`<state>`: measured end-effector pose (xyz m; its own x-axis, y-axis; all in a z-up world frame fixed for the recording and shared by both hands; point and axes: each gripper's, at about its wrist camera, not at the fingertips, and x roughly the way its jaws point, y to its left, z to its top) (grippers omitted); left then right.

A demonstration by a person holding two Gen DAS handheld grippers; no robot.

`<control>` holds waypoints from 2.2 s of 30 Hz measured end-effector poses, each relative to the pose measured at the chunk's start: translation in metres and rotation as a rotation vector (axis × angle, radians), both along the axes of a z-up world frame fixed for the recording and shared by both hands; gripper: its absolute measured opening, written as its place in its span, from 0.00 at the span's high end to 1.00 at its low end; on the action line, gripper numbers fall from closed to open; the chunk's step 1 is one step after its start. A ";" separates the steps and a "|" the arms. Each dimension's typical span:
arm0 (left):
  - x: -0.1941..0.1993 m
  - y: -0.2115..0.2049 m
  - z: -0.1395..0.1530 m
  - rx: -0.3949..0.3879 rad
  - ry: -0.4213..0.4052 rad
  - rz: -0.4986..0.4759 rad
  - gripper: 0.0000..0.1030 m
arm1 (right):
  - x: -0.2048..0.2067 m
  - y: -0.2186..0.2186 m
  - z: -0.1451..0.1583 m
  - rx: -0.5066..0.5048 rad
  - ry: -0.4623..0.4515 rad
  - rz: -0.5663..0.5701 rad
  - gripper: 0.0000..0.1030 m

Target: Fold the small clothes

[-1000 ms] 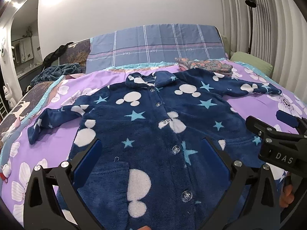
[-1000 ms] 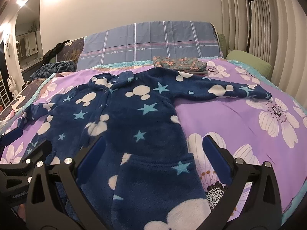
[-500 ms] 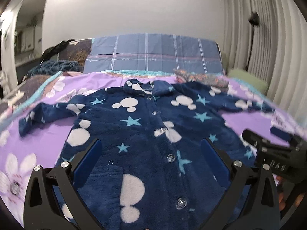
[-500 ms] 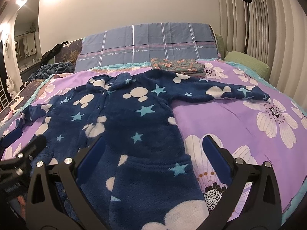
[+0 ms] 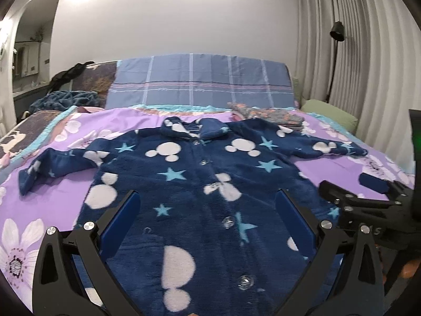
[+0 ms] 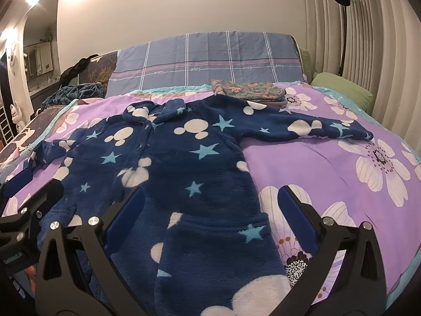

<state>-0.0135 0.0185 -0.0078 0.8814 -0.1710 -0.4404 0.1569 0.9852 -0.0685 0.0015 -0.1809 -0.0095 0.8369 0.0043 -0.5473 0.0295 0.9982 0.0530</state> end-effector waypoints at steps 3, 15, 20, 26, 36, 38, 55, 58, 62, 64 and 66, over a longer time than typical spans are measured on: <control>0.004 -0.003 0.000 0.028 0.041 -0.007 0.01 | 0.000 0.000 0.000 0.006 -0.002 -0.003 0.02; 0.006 0.005 0.001 0.053 0.058 0.046 0.01 | -0.003 0.000 0.002 -0.005 -0.026 -0.003 0.02; 0.007 0.007 0.002 0.052 0.061 0.055 0.01 | -0.005 0.004 0.006 -0.029 -0.059 -0.003 0.02; 0.008 0.007 0.000 0.053 0.065 0.053 0.01 | -0.005 0.004 0.006 0.021 -0.077 -0.014 0.02; 0.009 0.012 -0.002 0.032 0.075 0.045 0.01 | 0.004 0.006 0.005 0.032 -0.006 0.020 0.02; 0.010 0.013 -0.002 0.025 0.079 0.041 0.01 | 0.005 0.007 0.004 0.026 0.001 0.017 0.02; 0.016 0.024 -0.005 0.022 0.099 0.033 0.01 | 0.023 0.020 0.001 0.042 0.097 0.083 0.02; 0.019 0.030 -0.004 0.017 0.098 0.038 0.01 | 0.027 0.022 0.003 0.028 0.099 0.079 0.02; 0.024 0.039 -0.005 -0.006 0.113 0.035 0.01 | 0.034 0.027 0.007 -0.012 0.092 0.084 0.02; 0.027 0.043 -0.006 -0.016 0.123 0.034 0.01 | 0.038 0.031 0.009 -0.021 0.093 0.089 0.02; 0.030 0.048 -0.008 -0.032 0.135 0.024 0.01 | 0.044 0.034 0.011 -0.026 0.099 0.103 0.02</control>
